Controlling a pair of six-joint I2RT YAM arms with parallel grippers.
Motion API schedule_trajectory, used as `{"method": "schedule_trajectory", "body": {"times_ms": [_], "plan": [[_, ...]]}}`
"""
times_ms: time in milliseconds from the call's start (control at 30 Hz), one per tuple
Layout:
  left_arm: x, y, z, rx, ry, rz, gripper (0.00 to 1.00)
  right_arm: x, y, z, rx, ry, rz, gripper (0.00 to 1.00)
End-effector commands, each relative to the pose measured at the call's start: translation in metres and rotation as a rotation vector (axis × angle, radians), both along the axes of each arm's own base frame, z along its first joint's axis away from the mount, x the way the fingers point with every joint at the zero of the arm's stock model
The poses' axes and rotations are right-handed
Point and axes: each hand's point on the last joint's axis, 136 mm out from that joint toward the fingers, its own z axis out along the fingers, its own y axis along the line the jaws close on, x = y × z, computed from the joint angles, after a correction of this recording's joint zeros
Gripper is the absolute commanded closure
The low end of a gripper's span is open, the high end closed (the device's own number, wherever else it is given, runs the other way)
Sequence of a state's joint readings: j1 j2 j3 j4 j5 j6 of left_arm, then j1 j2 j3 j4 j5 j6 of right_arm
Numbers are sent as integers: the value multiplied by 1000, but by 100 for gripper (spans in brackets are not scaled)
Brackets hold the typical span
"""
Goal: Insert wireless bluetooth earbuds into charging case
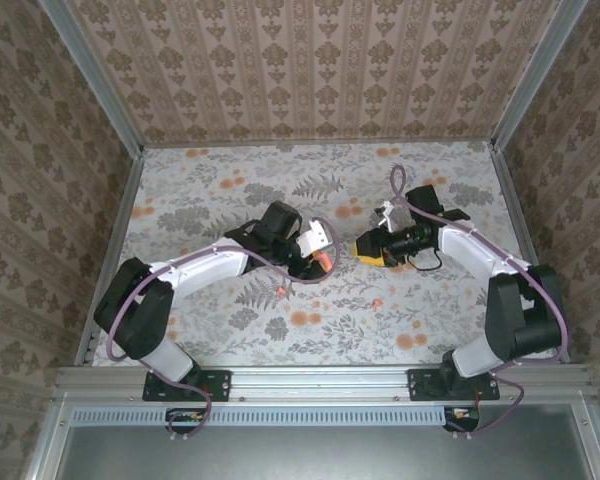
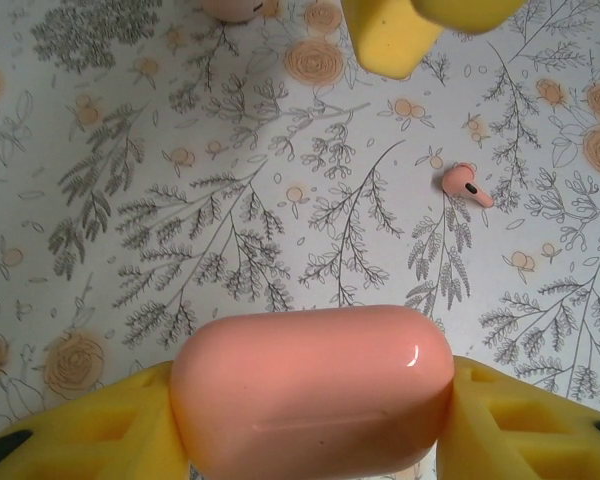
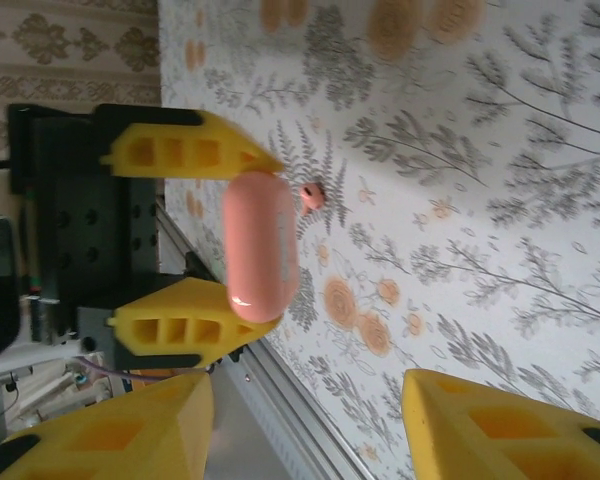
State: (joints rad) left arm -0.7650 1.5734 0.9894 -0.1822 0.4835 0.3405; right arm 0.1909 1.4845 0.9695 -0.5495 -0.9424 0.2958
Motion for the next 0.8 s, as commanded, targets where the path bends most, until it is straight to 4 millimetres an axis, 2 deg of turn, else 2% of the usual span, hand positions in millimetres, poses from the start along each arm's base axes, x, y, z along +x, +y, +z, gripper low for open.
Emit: {"method": "schedule_trajectory", "body": {"times_ms": [0, 233, 467, 700, 767], "plan": [[2, -4, 22, -55, -109, -38, 60, -1, 13, 16, 31, -64, 8, 48], [3, -4, 35, -75, -139, -33, 61, 7, 29, 15, 30, -75, 7, 49], [5, -6, 36, -75, -135, -28, 61, 5, 48, 22, 31, -83, 58, 49], [5, -8, 41, -83, -138, -25, 62, 3, 56, 14, 5, -67, 81, 50], [5, -8, 42, -85, -141, -24, 62, 2, 58, 12, -4, -61, 92, 53]]}}
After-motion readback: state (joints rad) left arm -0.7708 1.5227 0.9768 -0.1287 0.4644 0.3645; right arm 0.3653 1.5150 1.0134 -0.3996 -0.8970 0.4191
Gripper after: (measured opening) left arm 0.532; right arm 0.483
